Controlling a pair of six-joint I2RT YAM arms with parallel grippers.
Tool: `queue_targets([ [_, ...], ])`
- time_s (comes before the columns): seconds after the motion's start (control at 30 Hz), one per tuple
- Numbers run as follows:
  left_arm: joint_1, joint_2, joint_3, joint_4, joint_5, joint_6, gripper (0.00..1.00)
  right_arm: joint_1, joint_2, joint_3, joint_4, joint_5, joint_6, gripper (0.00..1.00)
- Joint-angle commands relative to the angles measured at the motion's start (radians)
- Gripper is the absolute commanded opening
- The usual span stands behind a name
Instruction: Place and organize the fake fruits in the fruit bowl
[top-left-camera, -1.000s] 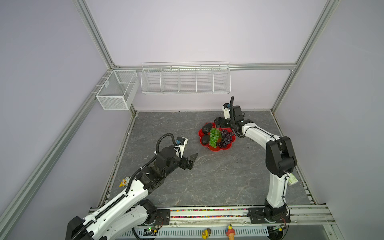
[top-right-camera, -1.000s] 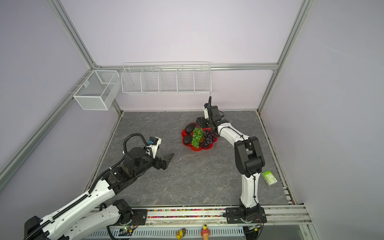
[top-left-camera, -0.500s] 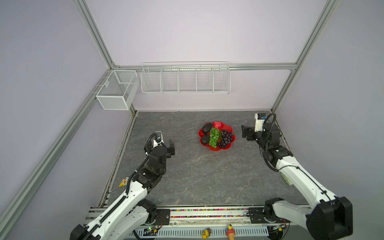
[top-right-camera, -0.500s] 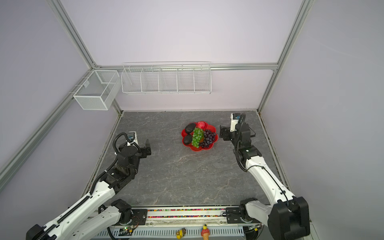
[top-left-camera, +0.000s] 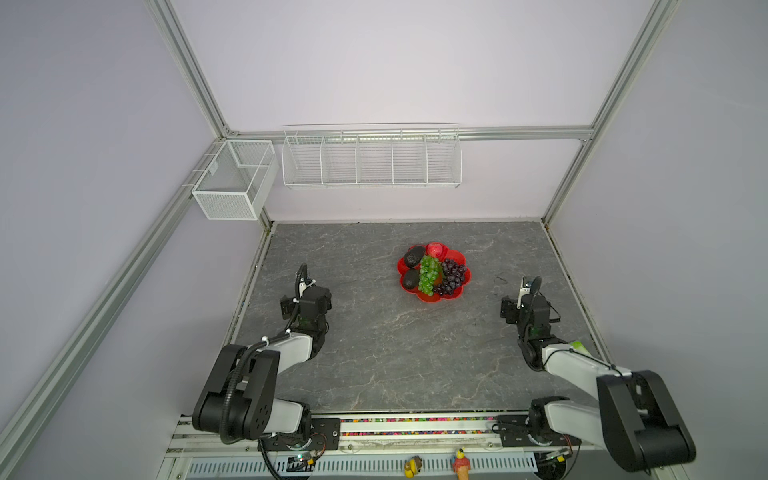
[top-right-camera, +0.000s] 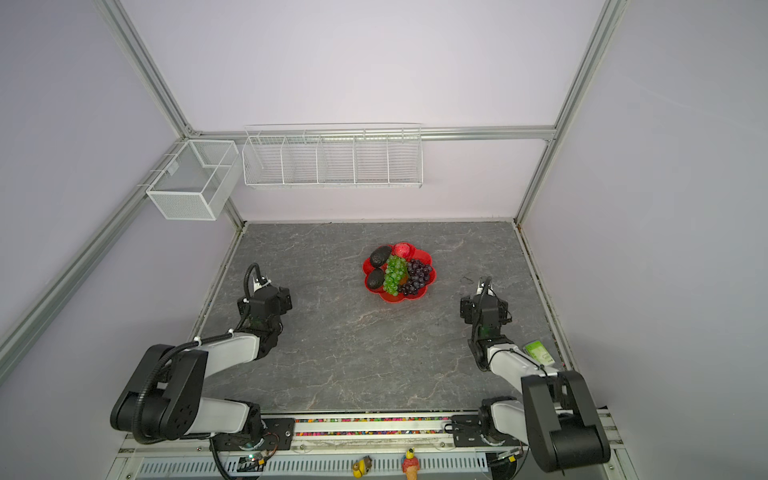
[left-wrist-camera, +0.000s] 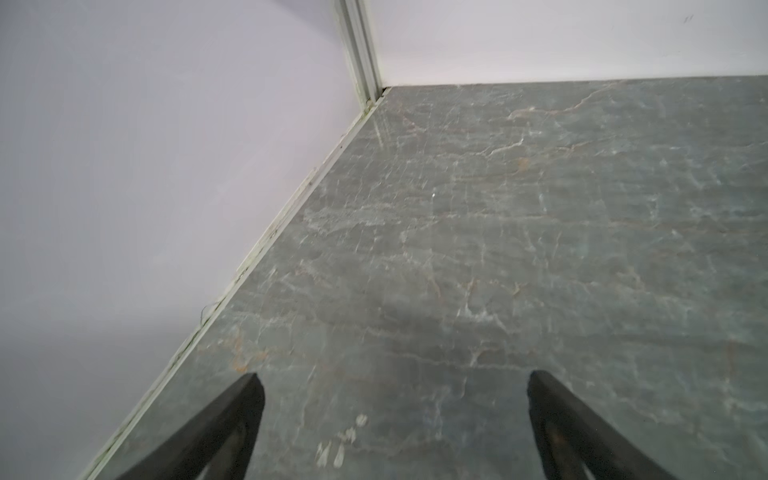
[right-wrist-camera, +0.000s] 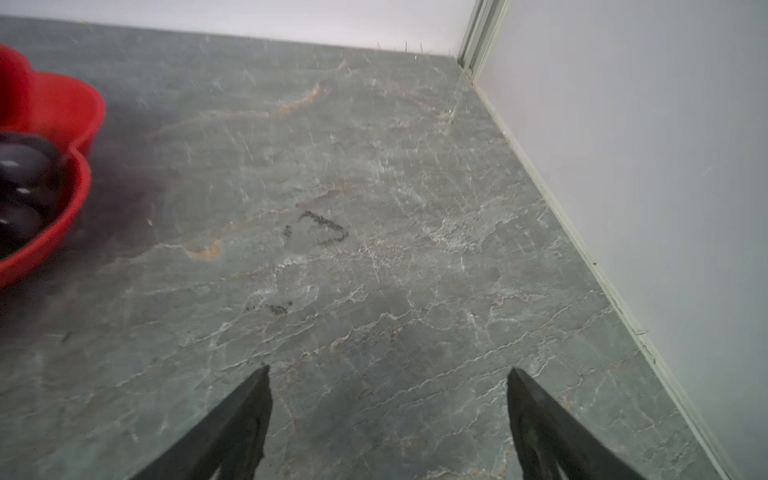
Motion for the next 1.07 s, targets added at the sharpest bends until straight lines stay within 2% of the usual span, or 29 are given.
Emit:
queue_targets([
  [0.0, 0.011, 0.018, 0.039, 0.12, 0.073, 0.059, 0.98, -0.001, 0.063, 0.011, 0.281, 0.005, -0.071, 0.9],
  [0.07, 0.02, 0.01, -0.013, 0.186, 0.123, 0.075, 0.98, -0.014, 0.127, 0.003, 0.383, -0.006, -0.09, 0.9],
  [0.13, 0.06, 0.071, -0.101, 0.438, 0.154, 0.058, 0.98, -0.017, 0.184, 0.0, 0.424, -0.057, -0.098, 0.9],
  [0.2, 0.125, 0.139, -0.142, 0.572, 0.262, 0.022, 0.98, -0.022, 0.219, -0.027, 0.528, -0.116, -0.123, 0.9],
  [0.23, 0.131, 0.127, -0.134, 0.533, 0.273, 0.017, 0.98, -0.036, 0.203, -0.034, 0.498, -0.171, -0.116, 0.9],
  [0.27, 0.132, 0.095, -0.104, 0.418, 0.275, 0.002, 0.98, -0.056, 0.213, -0.031, 0.492, -0.227, -0.114, 0.9],
  [0.33, 0.132, 0.085, -0.052, 0.305, 0.265, -0.008, 0.99, -0.076, 0.289, 0.021, 0.494, -0.265, -0.108, 0.9],
  [0.4, 0.132, 0.105, -0.043, 0.325, 0.252, -0.003, 0.99, -0.114, 0.241, 0.071, 0.307, -0.313, -0.068, 0.89],
  [0.47, 0.132, 0.127, -0.059, 0.395, 0.246, 0.005, 0.99, -0.129, 0.267, 0.056, 0.384, -0.322, -0.059, 0.89],
  [0.53, 0.132, 0.122, -0.057, 0.382, 0.244, 0.002, 0.99, -0.128, 0.245, 0.066, 0.326, -0.322, -0.058, 0.88],
  [0.6, 0.132, 0.125, -0.061, 0.39, 0.243, 0.003, 0.99, -0.129, 0.259, 0.06, 0.364, -0.322, -0.058, 0.89],
  [1.03, 0.132, 0.127, -0.062, 0.397, 0.245, 0.007, 0.99, -0.129, 0.251, 0.064, 0.341, -0.326, -0.058, 0.88],
])
